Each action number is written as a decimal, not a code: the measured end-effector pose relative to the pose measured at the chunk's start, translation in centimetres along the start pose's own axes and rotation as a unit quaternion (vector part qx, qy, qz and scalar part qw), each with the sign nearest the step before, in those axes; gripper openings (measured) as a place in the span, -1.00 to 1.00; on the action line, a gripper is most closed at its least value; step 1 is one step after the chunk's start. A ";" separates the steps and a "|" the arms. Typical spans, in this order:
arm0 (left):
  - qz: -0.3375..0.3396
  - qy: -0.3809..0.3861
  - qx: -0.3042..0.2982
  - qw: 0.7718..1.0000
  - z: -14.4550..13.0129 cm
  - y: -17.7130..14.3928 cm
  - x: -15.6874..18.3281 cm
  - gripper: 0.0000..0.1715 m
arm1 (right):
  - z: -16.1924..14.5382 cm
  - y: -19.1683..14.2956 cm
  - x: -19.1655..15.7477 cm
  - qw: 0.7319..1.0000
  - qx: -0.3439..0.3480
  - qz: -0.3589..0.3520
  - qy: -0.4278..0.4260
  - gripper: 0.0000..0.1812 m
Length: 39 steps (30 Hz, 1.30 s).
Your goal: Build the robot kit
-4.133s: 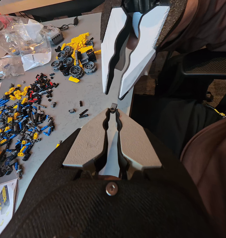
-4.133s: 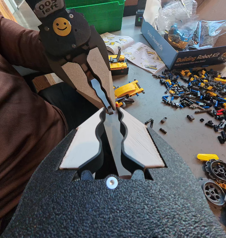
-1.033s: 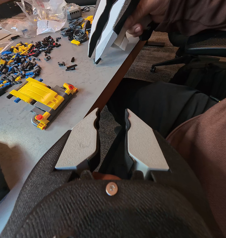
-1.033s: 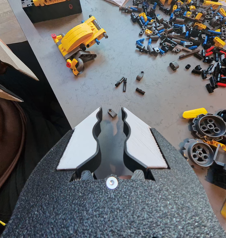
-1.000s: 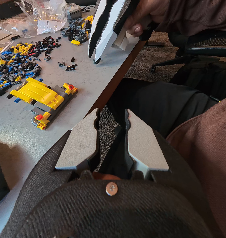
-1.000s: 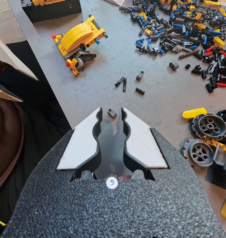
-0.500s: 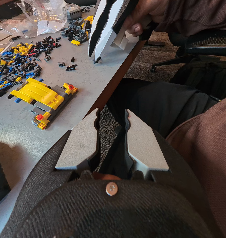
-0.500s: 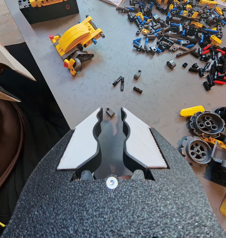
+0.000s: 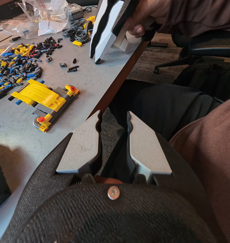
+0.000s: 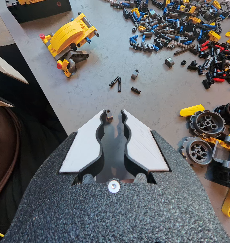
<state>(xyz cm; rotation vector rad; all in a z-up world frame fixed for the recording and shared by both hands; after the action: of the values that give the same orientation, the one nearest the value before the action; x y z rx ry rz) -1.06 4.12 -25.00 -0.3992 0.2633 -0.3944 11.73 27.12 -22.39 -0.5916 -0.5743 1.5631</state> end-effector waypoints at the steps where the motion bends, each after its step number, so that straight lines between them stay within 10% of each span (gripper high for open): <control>1: 0.000 0.000 0.000 1.000 0.0 0.0 0.0 -0.59 | 0.0 0.0 0.0 1.000 0.000 -0.001 0.003 -0.78; 39: -0.001 -0.002 -0.003 1.000 -0.1 0.1 0.0 -0.59 | -0.2 -1.5 1.4 0.998 -0.008 -0.054 0.007 -0.81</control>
<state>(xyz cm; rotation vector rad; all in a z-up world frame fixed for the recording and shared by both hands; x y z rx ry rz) -1.11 4.16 -25.09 -0.4060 0.2610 -0.3952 12.84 28.57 -21.58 -0.5743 -0.5994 1.4528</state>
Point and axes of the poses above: each gripper's, where its closed fingertips meet, y out along the fingers, z out of its top, x = y × z across the jaws, the point moved 10 cm from there along -y, back along the fingers, and after that the axes turned 3 degrees about z, right-handed, at the moved point
